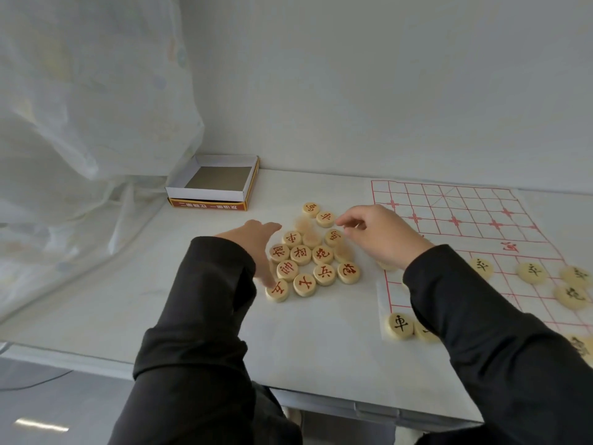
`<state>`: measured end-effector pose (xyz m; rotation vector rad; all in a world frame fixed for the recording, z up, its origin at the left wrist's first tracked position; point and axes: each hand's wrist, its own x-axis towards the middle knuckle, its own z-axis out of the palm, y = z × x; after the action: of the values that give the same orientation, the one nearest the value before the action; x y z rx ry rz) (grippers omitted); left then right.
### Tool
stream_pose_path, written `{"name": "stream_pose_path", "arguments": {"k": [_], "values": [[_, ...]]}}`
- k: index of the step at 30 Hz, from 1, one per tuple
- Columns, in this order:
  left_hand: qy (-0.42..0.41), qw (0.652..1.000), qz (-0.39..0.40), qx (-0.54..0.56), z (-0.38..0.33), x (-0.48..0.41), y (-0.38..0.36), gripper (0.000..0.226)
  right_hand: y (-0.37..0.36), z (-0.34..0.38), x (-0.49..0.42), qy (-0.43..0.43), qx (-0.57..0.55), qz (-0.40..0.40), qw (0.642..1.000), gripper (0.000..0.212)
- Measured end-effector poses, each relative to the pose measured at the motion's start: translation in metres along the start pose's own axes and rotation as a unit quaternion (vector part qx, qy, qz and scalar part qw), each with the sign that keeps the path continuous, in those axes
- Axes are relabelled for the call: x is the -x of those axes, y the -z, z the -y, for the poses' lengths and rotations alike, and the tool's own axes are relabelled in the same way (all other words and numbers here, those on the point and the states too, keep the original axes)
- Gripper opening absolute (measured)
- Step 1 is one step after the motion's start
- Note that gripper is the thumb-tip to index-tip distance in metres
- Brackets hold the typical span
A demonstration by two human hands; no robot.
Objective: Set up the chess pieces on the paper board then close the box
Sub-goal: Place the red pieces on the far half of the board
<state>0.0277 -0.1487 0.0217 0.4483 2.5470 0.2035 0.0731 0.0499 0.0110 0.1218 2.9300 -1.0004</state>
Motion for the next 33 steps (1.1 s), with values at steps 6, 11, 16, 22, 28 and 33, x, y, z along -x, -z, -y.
{"name": "stream_pose_path", "arguments": {"k": [6, 11, 16, 22, 28, 33], "values": [[0.022, 0.997, 0.038, -0.064, -0.013, -0.006, -0.011, 0.105, -0.030, 0.001, 0.000, 0.053, 0.123, 0.010, 0.991, 0.024], [0.014, 0.998, 0.008, -0.053, -0.018, -0.010, -0.010, 0.099, -0.032, 0.006, -0.003, 0.088, 0.169, -0.011, 0.982, 0.019], [0.007, 0.999, -0.027, -0.037, -0.021, -0.016, -0.009, 0.088, -0.031, 0.008, -0.003, 0.105, 0.186, -0.007, 0.977, 0.019], [0.003, 0.998, -0.061, -0.035, -0.023, -0.033, -0.009, 0.055, -0.033, 0.005, -0.005, 0.122, 0.244, -0.023, 0.962, 0.022], [0.012, 0.996, -0.075, -0.044, -0.024, -0.038, -0.001, 0.038, -0.037, 0.006, -0.010, 0.116, 0.283, -0.008, 0.952, 0.036], [0.007, 0.996, -0.086, -0.034, -0.033, -0.040, -0.001, 0.039, -0.038, 0.006, -0.011, 0.107, 0.286, 0.001, 0.952, 0.035]]}}
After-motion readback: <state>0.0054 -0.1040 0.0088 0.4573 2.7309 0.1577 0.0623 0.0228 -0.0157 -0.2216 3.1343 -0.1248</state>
